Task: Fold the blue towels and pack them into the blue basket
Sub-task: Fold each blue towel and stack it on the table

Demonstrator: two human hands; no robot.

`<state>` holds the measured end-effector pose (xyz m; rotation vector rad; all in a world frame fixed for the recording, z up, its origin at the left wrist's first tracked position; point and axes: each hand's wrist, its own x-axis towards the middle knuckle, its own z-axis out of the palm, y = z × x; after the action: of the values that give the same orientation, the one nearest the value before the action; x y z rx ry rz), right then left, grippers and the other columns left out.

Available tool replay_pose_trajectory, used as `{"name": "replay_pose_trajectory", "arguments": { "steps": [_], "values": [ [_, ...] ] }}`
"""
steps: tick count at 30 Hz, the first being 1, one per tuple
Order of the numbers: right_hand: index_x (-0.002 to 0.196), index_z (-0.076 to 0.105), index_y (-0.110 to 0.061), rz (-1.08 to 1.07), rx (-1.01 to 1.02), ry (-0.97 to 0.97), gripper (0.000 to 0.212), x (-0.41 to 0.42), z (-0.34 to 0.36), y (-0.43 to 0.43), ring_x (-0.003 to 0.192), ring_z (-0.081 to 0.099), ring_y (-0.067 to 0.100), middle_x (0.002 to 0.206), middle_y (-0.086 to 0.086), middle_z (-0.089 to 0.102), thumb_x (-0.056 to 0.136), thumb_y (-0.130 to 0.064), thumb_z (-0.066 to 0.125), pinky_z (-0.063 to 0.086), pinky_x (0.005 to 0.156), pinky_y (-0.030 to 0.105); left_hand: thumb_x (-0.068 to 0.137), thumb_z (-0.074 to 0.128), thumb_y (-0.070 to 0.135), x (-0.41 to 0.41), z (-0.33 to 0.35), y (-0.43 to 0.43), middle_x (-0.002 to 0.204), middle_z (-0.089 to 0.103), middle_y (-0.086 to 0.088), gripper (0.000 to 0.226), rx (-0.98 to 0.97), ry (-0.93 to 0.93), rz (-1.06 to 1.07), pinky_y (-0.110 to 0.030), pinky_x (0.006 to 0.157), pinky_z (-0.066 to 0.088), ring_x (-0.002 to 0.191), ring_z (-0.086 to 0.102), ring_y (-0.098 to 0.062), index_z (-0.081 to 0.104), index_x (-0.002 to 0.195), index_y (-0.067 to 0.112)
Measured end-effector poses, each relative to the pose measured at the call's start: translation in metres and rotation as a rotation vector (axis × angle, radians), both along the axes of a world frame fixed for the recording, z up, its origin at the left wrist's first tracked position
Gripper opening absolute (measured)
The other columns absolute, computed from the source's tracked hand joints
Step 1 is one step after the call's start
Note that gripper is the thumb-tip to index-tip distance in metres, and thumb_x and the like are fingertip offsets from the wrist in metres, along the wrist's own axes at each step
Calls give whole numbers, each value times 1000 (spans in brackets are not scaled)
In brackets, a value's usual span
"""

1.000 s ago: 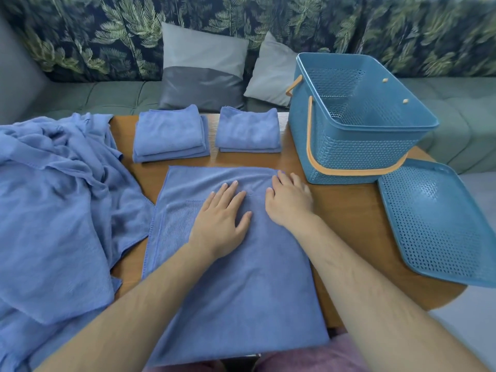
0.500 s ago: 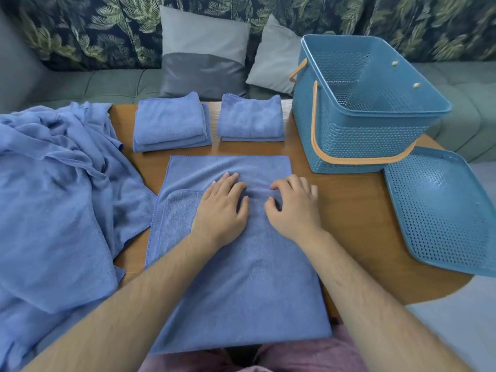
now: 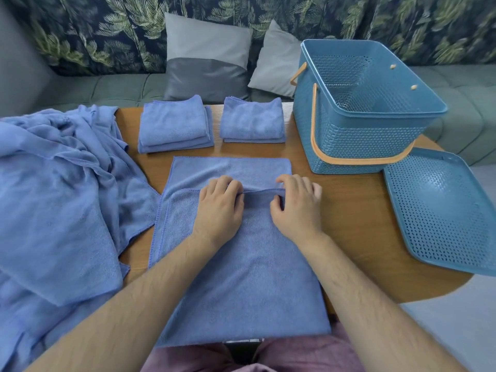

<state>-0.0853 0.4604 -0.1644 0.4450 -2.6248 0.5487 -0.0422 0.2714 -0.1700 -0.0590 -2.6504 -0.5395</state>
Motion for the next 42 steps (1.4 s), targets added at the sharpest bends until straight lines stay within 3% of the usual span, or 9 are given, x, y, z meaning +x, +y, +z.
{"name": "replay_pose_trajectory", "arguments": {
  "steps": [4, 8, 12, 16, 23, 26, 30, 34, 42],
  "values": [
    [91, 65, -19, 98, -26, 49, 10, -3, 3, 6, 89, 55, 24, 92, -4, 59, 83, -15, 67, 38, 83, 39, 93, 55, 24, 0, 2, 1, 90, 54, 7, 5, 5, -27, 18, -35, 83, 34, 90, 51, -21, 52, 91, 21],
    [94, 64, -17, 327, -233, -169, 8, -19, 23, 14, 88, 59, 16, 93, -5, 63, 91, -9, 64, 48, 80, 35, 87, 51, 30, -6, 5, -3, 92, 55, 6, 13, 17, -137, 24, -34, 86, 30, 93, 51, -23, 55, 94, 20],
    [97, 62, -21, 312, -224, -364, 7, -35, 32, 21, 88, 60, 9, 91, -11, 65, 97, -15, 60, 49, 80, 31, 93, 56, 50, -12, 17, -32, 85, 52, 6, 33, -68, -256, 34, -35, 82, 31, 87, 49, -22, 51, 83, 20],
    [95, 61, -21, 288, -172, -409, 6, -41, 28, 28, 88, 61, 16, 90, -6, 66, 97, -16, 60, 48, 78, 35, 90, 56, 63, -3, 25, -85, 79, 49, 7, 47, -85, -311, 114, -36, 74, 32, 83, 46, -19, 47, 76, 19],
    [95, 58, -20, 238, -113, -413, 5, -40, 33, 33, 87, 62, 23, 90, -1, 68, 98, -17, 58, 49, 75, 40, 93, 61, 31, 26, 32, -110, 74, 53, 8, 23, 121, -314, 12, -33, 64, 38, 72, 50, -15, 51, 78, 18],
    [94, 57, -17, 245, -15, -378, 4, -37, 39, 35, 84, 61, 28, 88, 4, 68, 98, -17, 57, 49, 71, 43, 95, 59, 32, 29, 41, -108, 69, 56, 4, 23, 184, -391, 87, -30, 59, 37, 66, 52, -13, 50, 79, 16],
    [90, 60, -15, 320, -33, -337, 5, -46, 42, 27, 89, 58, 20, 91, -1, 61, 95, -13, 62, 41, 74, 31, 92, 61, 26, 14, 54, -113, 73, 57, 0, 20, 304, -401, 121, -30, 64, 40, 69, 51, -17, 52, 81, 11],
    [95, 61, -13, 261, -37, -380, 2, -59, 38, 21, 90, 61, 27, 91, 5, 67, 96, -15, 62, 37, 70, 32, 93, 58, 25, 0, 54, -116, 78, 61, -1, 13, 277, -463, 158, -35, 67, 43, 73, 55, -20, 53, 86, 15],
    [90, 51, -11, 129, 52, -389, 26, -81, 33, 5, 81, 60, 39, 81, 17, 64, 101, -34, 58, 32, 60, 38, 98, 49, 22, -13, 34, -124, 68, 54, -3, 15, 257, -388, 355, -36, 59, 35, 65, 52, -27, 45, 88, 12]
  ]
}}
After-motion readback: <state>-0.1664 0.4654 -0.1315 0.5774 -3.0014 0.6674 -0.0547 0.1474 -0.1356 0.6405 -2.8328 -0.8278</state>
